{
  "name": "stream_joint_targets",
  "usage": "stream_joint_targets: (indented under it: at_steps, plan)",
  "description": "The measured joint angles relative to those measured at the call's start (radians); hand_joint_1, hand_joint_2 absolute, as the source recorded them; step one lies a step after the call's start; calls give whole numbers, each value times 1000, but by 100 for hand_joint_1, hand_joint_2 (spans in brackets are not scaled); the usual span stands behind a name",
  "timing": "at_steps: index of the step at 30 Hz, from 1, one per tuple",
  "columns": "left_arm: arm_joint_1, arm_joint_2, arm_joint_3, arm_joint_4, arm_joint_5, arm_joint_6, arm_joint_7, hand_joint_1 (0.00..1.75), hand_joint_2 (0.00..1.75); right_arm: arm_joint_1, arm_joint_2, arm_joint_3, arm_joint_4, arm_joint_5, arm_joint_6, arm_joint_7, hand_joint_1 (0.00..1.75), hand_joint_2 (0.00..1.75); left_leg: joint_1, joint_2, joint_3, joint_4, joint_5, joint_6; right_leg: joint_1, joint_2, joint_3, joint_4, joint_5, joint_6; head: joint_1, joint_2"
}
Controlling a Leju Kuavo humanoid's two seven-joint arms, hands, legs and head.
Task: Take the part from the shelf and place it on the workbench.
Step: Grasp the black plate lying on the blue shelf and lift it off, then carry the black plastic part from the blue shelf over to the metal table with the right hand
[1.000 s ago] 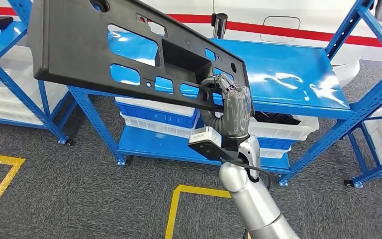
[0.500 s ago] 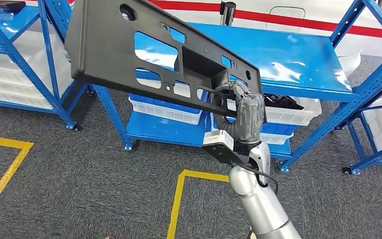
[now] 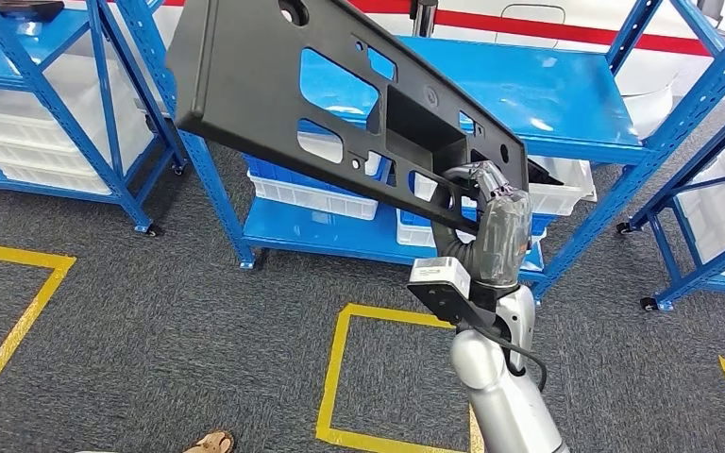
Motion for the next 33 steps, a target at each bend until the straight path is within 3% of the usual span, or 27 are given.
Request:
stream_joint_targets:
  at_steps: [1, 3, 5, 6, 8, 10, 11, 12, 13, 14, 15, 17, 19, 20, 21, 22, 23, 25, 26, 27, 28, 30, 32, 33]
  plan:
    - [-2, 0, 0, 0, 3, 2, 0, 0, 175, 0, -1, -3, -1, -1, 0, 0, 173, 175, -2, -2, 25, -42, -13, 2, 2, 0, -8, 8, 4, 6, 0, 0]
    - [-3, 0, 0, 0, 6, 4, -1, 0, 175, 2, -3, -7, -3, -3, 1, -1, 173, 175, -10, -5, 27, -63, -22, 15, 5, -1, -16, 11, 14, 20, 1, 0]
    - [-2, 0, 1, 0, 8, 5, -1, 0, 175, 4, -7, -12, -3, -4, 2, -1, 173, 175, -16, -2, 12, -68, -8, 37, 5, -1, -24, 10, 23, 36, 1, 0]
    - [-1, 0, 1, 0, 10, 6, -3, 0, 175, 6, -10, -15, -3, -6, 4, -2, 173, 175, -19, 0, 3, -71, 4, 52, 4, 0, -36, 20, 13, 40, 1, 0]
    - [-1, 1, 2, 0, 17, 10, -9, 0, 175, 8, -20, -21, -3, -20, 11, -8, 173, 175, -20, 5, -23, -75, 30, 75, -1, 2, -73, 93, -57, 32, 4, 0]
    - [0, 2, 5, 0, 26, 15, -19, 0, 175, 9, -36, -28, -2, -58, 20, -29, 173, 175, -22, 5, -57, -74, 57, 82, -2, 4, -109, 220, -138, 27, 9, 0]
    - [1, 2, 8, 0, 31, 18, -23, 0, 175, 10, -45, -31, 0, -89, 24, -47, 173, 175, -23, 5, -75, -74, 71, 82, -2, 4, -114, 271, -155, 32, 9, 0]
    - [3, 2, 13, 0, 35, 21, -26, 0, 175, 11, -55, -35, 2, -124, 29, -66, 173, 175, -24, 6, -92, -73, 84, 81, -2, 5, -104, 294, -152, 41, 9, 0]
    - [4, 2, 19, 0, 38, 24, -27, 0, 175, 12, -65, -40, 5, -159, 33, -85, 173, 175, -24, 6, -107, -73, 96, 79, -2, 5, -76, 282, -134, 52, 9, 0]
    - [6, 2, 23, 0, 39, 26, -27, 0, 175, 12, -75, -44, 8, -188, 36, -99, 173, 175, -24, 6, -122, -72, 109, 76, -1, 5, -29, 236, -113, 59, 9, 0]
    - [8, 2, 26, 0, 40, 27, -27, 0, 175, 12, -82, -47, 11, -207, 37, -109, 173, 175, -25, 5, -133, -72, 121, 72, 0, 5, 31, 163, -106, 59, 9, 0]
    - [9, 2, 29, -1, 40, 28, -27, 0, 175, 11, -93, -53, 13, -224, 38, -121, 173, 175, -27, 5, -145, -74, 145, 60, 10, 6, 127, 24, -122, 44, 9, 0]
    - [10, 2, 34, -2, 45, 29, -27, 0, 175, 12, -102, -58, 14, -239, 38, -131, 173, 175, -28, 5, -143, -85, 165, 47, 20, 7, 147, -27, -132, 23, 8, 0]
    - [11, 3, 39, -2, 48, 31, -27, 0, 175, 13, -107, -60, 15, -251, 39, -138, 173, 175, -26, 6, -144, -90, 171, 41, 13, 6, 139, -30, -122, 13, 8, 0]
    - [12, 4, 45, -2, 53, 33, -27, 0, 175, 15, -111, -62, 17, -266, 41, -147, 173, 175, -25, 5, -148, -85, 159, 36, 8, 5, 132, -34, -110, 4, 8, 0]
    - [14, 6, 51, -2, 58, 34, -28, 0, 175, 18, -114, -64, 19, -282, 45, -156, 173, 175, -23, 5, -157, -66, 126, 31, 2, 4, 123, -37, -95, -8, 6, 0]
    - [16, 7, 56, -3, 62, 36, -30, 0, 175, 21, -117, -65, 21, -297, 48, -166, 173, 175, -21, 4, -169, -24, 71, 28, -4, 2, 113, -40, -79, -18, 5, 0]
    - [19, 8, 68, -3, 70, 40, -35, 0, 175, 27, -120, -66, 27, -315, 54, -181, 173, 175, -20, 2, -195, 108, -43, 22, 0, 1, 88, -38, -51, -29, 3, 0]
    - [20, 9, 73, -3, 74, 43, -37, 0, 175, 29, -121, -66, 31, -318, 54, -186, 173, 175, -19, 1, -202, 171, -69, 18, 1, 1, 74, -36, -39, -29, 3, 0]
    - [20, 9, 78, -3, 77, 45, -39, 0, 175, 29, -120, -66, 35, -320, 56, -189, 173, 175, -18, 1, -196, 208, -67, 15, 2, 1, 59, -35, -27, -26, 3, 0]
    - [20, 9, 82, -3, 79, 46, -41, 0, 175, 28, -120, -66, 40, -320, 58, -191, 173, 175, -16, 1, -174, 209, -47, 14, 2, 1, 45, -33, -18, -23, 3, 0]
    - [20, 9, 89, -3, 82, 48, -45, 0, 175, 24, -118, -66, 50, -322, 63, -194, 173, 175, -13, 1, -78, 106, -6, 16, 2, 0, 24, -27, -3, -14, 3, 0]
    - [19, 9, 96, -4, 82, 49, -46, 0, 175, 15, -113, -66, 58, -324, 69, -194, 173, 175, -14, 0, 20, -30, -6, 24, 7, -1, 6, -13, 7, -5, 3, 0]
    - [18, 9, 98, -5, 82, 50, -46, 0, 175, 10, -111, -66, 61, -326, 73, -194, 173, 175, -17, 0, 42, -67, -12, 28, 10, -2, 0, -8, 12, 3, 3, 0]
